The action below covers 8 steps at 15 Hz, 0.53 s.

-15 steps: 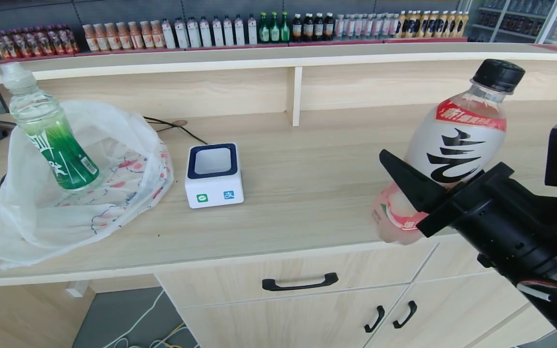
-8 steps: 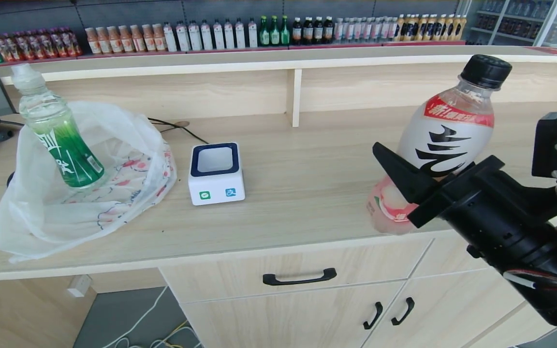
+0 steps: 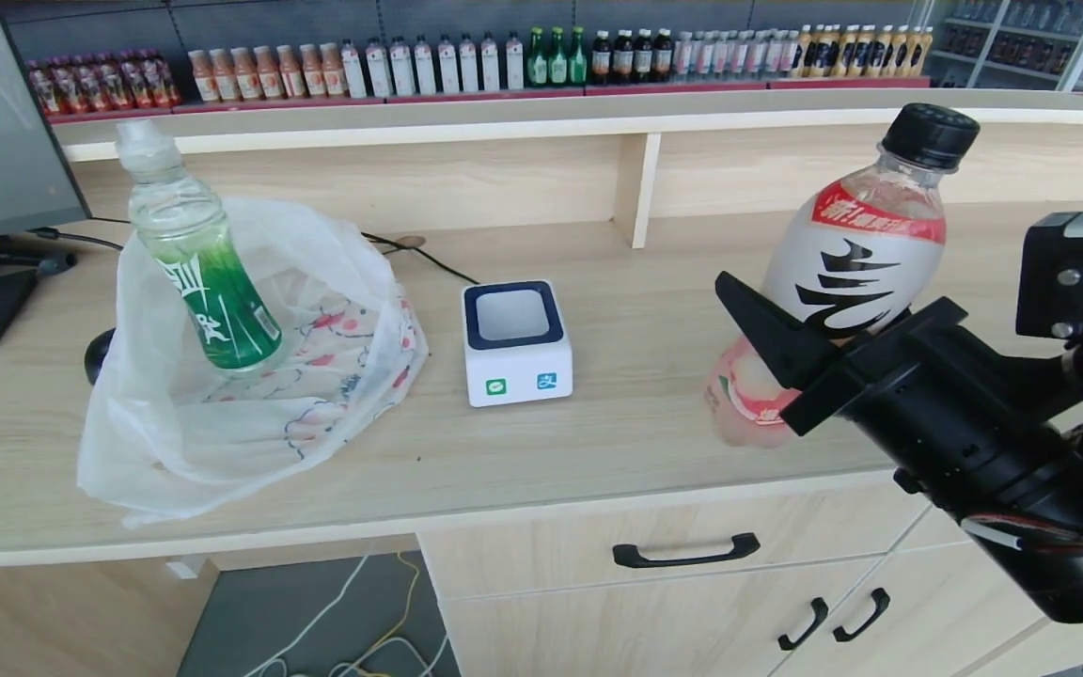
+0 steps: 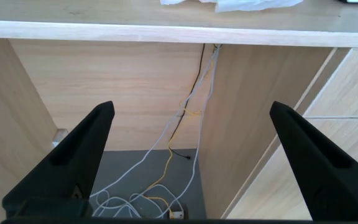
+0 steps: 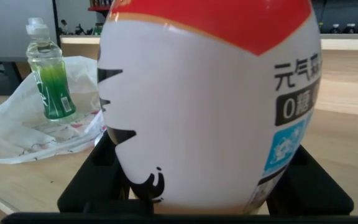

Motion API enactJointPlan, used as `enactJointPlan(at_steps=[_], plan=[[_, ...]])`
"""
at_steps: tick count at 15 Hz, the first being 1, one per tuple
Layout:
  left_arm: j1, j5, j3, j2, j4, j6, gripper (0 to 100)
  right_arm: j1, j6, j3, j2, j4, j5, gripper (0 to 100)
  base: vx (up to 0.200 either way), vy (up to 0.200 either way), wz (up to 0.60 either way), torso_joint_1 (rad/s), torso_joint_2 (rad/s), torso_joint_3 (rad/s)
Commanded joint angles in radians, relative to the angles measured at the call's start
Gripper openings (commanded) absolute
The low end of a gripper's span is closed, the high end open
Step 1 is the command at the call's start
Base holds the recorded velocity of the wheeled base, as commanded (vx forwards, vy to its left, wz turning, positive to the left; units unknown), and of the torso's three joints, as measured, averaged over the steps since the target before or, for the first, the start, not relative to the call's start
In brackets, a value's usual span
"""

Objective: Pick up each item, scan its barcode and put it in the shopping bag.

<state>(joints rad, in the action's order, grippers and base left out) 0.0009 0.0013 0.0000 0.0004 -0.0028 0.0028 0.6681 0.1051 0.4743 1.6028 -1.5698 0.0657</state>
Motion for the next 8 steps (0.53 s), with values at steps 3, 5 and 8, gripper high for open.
enactJointPlan(at_steps=[3,5,8], plan=[[0.001,0.000,0.000,0.000,0.000,0.000,100,0.001,0.001,0.000,-0.012,-0.001,-0.001,0,0.000,0.200,0.00,0.001,0.00,0.004],[0.001,0.000,0.000,0.000,0.000,-0.001,100,0.001,-0.008,0.001,-0.020,-0.001,-0.001,0,0.000,0.200,0.00,0.005,0.00,0.000],[-0.001,0.000,0.000,0.000,0.000,-0.001,100,0.001,-0.008,-0.005,-0.035,-0.001,-0.001,0,0.000,0.200,0.00,-0.001,0.00,-0.001]])
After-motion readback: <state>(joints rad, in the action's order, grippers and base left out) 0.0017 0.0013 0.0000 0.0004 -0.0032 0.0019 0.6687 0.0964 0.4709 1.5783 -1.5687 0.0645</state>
